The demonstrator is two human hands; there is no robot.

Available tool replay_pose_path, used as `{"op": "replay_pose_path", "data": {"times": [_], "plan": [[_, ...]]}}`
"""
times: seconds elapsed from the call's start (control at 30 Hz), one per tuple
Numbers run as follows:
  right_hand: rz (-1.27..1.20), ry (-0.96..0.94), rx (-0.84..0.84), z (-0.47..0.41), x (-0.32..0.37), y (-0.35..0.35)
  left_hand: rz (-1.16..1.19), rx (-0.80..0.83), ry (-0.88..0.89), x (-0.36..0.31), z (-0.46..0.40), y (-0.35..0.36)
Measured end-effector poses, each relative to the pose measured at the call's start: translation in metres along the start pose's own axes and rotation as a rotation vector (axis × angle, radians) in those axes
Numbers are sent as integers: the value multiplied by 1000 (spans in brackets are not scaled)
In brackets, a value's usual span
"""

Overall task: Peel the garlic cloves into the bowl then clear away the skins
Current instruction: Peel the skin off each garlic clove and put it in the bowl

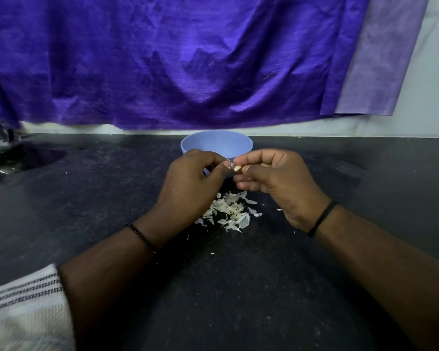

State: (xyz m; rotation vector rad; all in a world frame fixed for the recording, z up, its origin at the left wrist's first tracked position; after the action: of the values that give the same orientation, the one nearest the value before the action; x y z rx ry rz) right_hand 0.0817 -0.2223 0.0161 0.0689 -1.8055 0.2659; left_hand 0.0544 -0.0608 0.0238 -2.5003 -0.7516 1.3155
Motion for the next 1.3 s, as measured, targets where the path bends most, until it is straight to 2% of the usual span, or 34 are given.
{"op": "replay_pose_path", "data": {"times": [0.13, 0.4, 0.8, 1.07, 1.17, 1.3], "plan": [[2, -2, -5, 1, 1, 0, 15, 14, -15, 0, 0, 1], [-5, -7, 5, -1, -1, -1, -52, -68, -102, 11, -1, -5], [-13, -18, -13, 1, 2, -3, -135, 63, -199, 15, -1, -5], [267, -160, -184, -17, 17, -12, -224, 214, -246, 16, -4, 7], [371, -230, -244, -39, 30, -11, -223, 205, -228, 17, -3, 4], [527, -235, -202, -68, 35, 2, -214, 157, -225, 19, -5, -3]]}}
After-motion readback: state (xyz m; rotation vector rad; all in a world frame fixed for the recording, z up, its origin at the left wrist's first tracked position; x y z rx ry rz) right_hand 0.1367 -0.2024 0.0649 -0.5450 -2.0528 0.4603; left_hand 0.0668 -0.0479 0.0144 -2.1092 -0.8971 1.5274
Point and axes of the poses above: each hand's wrist, its own z-axis away from the middle knuckle, its own y-axis out of the palm, x = y × z, the point moved 4 cm from there along -z, towards the middle knuckle, and after that the axes turned 9 degrees about z, right-handed, at the moved point
